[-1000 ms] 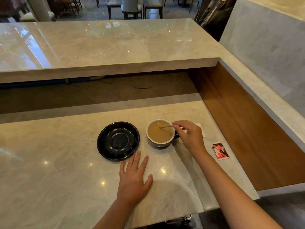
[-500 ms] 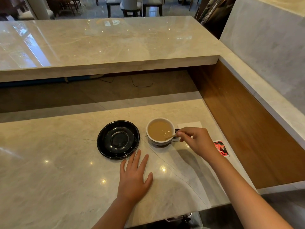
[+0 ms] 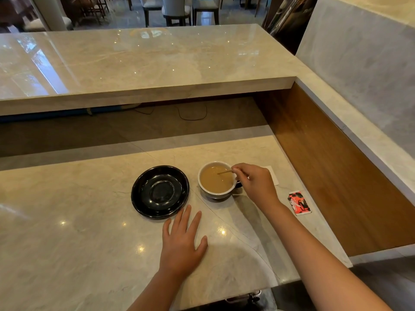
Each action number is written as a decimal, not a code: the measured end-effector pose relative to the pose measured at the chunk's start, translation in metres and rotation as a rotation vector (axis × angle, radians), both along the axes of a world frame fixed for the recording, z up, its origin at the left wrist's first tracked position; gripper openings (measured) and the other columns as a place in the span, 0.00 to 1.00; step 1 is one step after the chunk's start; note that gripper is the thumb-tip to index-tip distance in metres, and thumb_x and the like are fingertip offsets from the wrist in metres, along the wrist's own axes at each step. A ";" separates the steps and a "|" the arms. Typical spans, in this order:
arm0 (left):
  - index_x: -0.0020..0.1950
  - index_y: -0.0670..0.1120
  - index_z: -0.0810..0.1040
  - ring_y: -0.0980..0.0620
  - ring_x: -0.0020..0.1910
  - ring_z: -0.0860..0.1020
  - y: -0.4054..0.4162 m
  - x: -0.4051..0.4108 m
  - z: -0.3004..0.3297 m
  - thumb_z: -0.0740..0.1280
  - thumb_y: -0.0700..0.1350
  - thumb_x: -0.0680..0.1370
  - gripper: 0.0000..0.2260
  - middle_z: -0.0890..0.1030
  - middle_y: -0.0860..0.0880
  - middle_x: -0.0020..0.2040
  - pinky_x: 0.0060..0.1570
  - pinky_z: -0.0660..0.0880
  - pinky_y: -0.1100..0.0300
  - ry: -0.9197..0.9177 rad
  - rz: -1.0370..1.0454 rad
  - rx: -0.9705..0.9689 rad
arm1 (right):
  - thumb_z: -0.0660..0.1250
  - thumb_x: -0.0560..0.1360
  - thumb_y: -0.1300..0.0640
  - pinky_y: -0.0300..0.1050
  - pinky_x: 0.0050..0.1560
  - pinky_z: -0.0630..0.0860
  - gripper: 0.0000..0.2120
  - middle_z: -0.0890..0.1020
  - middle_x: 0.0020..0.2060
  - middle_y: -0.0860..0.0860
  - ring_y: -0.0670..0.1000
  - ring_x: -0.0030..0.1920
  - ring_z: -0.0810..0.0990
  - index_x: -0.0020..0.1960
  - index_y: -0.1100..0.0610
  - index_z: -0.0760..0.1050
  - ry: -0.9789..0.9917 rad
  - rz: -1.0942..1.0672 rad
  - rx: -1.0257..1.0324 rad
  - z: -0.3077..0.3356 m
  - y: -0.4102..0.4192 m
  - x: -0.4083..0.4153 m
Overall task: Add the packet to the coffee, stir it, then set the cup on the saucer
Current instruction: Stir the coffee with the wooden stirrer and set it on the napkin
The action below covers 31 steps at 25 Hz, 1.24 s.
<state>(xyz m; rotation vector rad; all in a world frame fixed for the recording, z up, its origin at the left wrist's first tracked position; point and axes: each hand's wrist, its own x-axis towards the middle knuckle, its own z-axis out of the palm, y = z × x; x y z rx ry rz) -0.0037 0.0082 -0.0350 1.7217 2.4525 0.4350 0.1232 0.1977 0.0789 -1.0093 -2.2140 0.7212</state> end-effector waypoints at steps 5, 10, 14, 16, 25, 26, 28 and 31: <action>0.73 0.53 0.59 0.50 0.73 0.52 0.000 0.000 0.000 0.55 0.60 0.75 0.28 0.57 0.48 0.75 0.68 0.50 0.43 -0.002 0.001 0.002 | 0.64 0.76 0.60 0.51 0.40 0.77 0.07 0.85 0.40 0.59 0.60 0.40 0.82 0.48 0.61 0.80 -0.243 0.127 0.183 0.015 0.006 0.015; 0.73 0.54 0.59 0.49 0.73 0.52 -0.001 0.000 0.001 0.55 0.60 0.75 0.28 0.57 0.48 0.75 0.67 0.45 0.47 -0.009 -0.004 0.004 | 0.64 0.76 0.58 0.49 0.46 0.77 0.08 0.85 0.44 0.57 0.56 0.44 0.81 0.51 0.59 0.80 -0.312 0.158 0.010 0.028 0.001 0.013; 0.73 0.53 0.59 0.49 0.72 0.53 -0.001 0.000 0.000 0.55 0.60 0.75 0.28 0.57 0.47 0.75 0.67 0.45 0.47 -0.006 -0.008 0.006 | 0.65 0.75 0.58 0.51 0.47 0.80 0.08 0.85 0.42 0.56 0.53 0.42 0.82 0.49 0.58 0.81 -0.161 0.149 -0.169 0.025 -0.007 0.006; 0.74 0.54 0.58 0.50 0.73 0.52 -0.001 0.000 0.001 0.55 0.60 0.75 0.28 0.56 0.48 0.75 0.68 0.47 0.46 -0.012 -0.002 0.005 | 0.65 0.75 0.59 0.56 0.47 0.81 0.07 0.84 0.38 0.54 0.52 0.40 0.82 0.48 0.58 0.81 -0.073 0.116 -0.236 0.019 -0.009 -0.001; 0.73 0.54 0.59 0.49 0.72 0.54 0.000 0.001 0.002 0.54 0.60 0.75 0.28 0.58 0.48 0.75 0.67 0.51 0.42 -0.011 0.005 0.003 | 0.64 0.76 0.60 0.51 0.45 0.79 0.07 0.85 0.41 0.58 0.57 0.42 0.82 0.48 0.60 0.80 -0.083 0.006 -0.040 0.015 0.010 -0.002; 0.73 0.54 0.59 0.49 0.72 0.54 0.000 0.001 0.002 0.54 0.60 0.75 0.28 0.58 0.48 0.75 0.67 0.51 0.42 -0.010 0.005 0.002 | 0.64 0.76 0.60 0.49 0.44 0.78 0.07 0.85 0.41 0.58 0.57 0.41 0.82 0.49 0.60 0.80 -0.130 0.017 0.003 0.017 0.011 0.002; 0.73 0.54 0.59 0.49 0.73 0.53 0.000 0.001 0.001 0.54 0.60 0.75 0.28 0.57 0.48 0.75 0.67 0.51 0.43 -0.009 0.002 0.001 | 0.63 0.77 0.59 0.46 0.43 0.74 0.09 0.85 0.43 0.59 0.58 0.42 0.81 0.51 0.60 0.80 -0.245 0.064 0.086 0.021 0.011 0.007; 0.73 0.54 0.58 0.49 0.73 0.52 0.000 0.000 0.001 0.54 0.60 0.75 0.28 0.57 0.48 0.75 0.68 0.49 0.44 -0.005 0.004 -0.003 | 0.61 0.77 0.57 0.46 0.43 0.73 0.10 0.85 0.46 0.58 0.59 0.45 0.80 0.53 0.59 0.78 -0.401 0.135 0.130 0.028 0.008 0.010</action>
